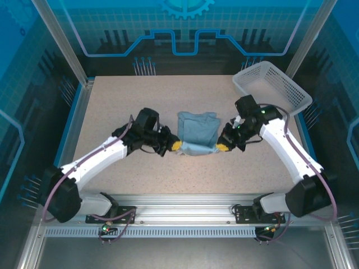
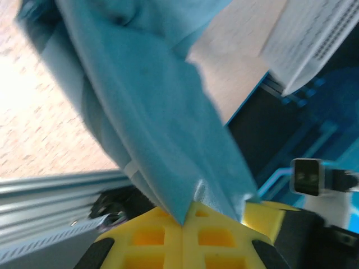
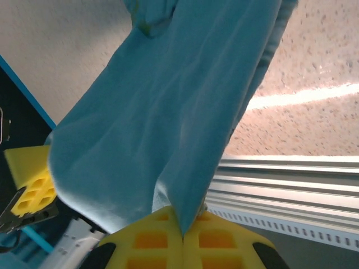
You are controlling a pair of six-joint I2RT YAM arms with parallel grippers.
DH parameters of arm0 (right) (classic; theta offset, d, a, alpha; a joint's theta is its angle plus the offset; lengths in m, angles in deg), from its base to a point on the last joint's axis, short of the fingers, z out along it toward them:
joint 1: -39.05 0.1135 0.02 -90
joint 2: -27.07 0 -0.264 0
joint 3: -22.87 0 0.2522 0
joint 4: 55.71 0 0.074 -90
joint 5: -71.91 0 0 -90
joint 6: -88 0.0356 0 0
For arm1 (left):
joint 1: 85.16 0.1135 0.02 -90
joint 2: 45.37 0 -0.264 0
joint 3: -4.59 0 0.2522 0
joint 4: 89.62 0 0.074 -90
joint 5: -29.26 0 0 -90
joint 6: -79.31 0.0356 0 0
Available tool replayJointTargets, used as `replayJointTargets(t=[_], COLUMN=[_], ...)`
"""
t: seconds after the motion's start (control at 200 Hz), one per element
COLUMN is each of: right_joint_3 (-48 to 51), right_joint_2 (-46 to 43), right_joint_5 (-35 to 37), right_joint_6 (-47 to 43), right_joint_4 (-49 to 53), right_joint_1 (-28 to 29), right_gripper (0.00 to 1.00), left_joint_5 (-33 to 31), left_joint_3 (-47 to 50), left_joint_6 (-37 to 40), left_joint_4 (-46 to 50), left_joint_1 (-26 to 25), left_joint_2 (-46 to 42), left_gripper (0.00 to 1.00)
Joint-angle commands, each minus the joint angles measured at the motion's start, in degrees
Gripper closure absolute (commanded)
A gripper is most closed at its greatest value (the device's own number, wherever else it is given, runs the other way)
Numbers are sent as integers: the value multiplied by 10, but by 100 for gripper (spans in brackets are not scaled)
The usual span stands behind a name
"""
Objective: Fold and stack the t-shirts
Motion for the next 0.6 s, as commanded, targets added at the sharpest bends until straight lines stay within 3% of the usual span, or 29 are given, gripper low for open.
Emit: replayJointTargets(t=[0.0, 0.21, 0.375, 0.435, 0.465, 0.505, 0.55, 0.595], right_joint_3=[-49, -238, -459, -517, -538, -565, -591, -613], right_joint_2=[61, 275, 477, 527, 554, 575, 590, 595], right_joint_5=[-28, -25, 25, 49, 59, 68, 72, 77], right_joint_6=[32, 20, 19, 23, 19, 13, 3, -8], right_joint_4=[-12, -8, 44, 56, 53, 47, 41, 43], right_joint_1=[-37, -81, -100, -108, -110, -111, -113, -114], right_gripper=[100, 100, 100, 100, 90, 70, 53, 44], left_joint_5=[23, 51, 66, 84, 94, 99, 92, 72], left_joint_3=[-72, -224, -375, -449, -487, -536, -570, -586], left_joint_6=[-14, -15, -18, -20, -17, -5, 20, 55], left_joint_4=[-23, -39, -70, -99, -86, -61, -15, 34], left_joint_1=[30, 82, 123, 135, 141, 147, 151, 154], left_joint_2=[73, 258, 431, 504, 534, 564, 576, 567], left_gripper=[100, 100, 100, 83, 72, 59, 53, 46])
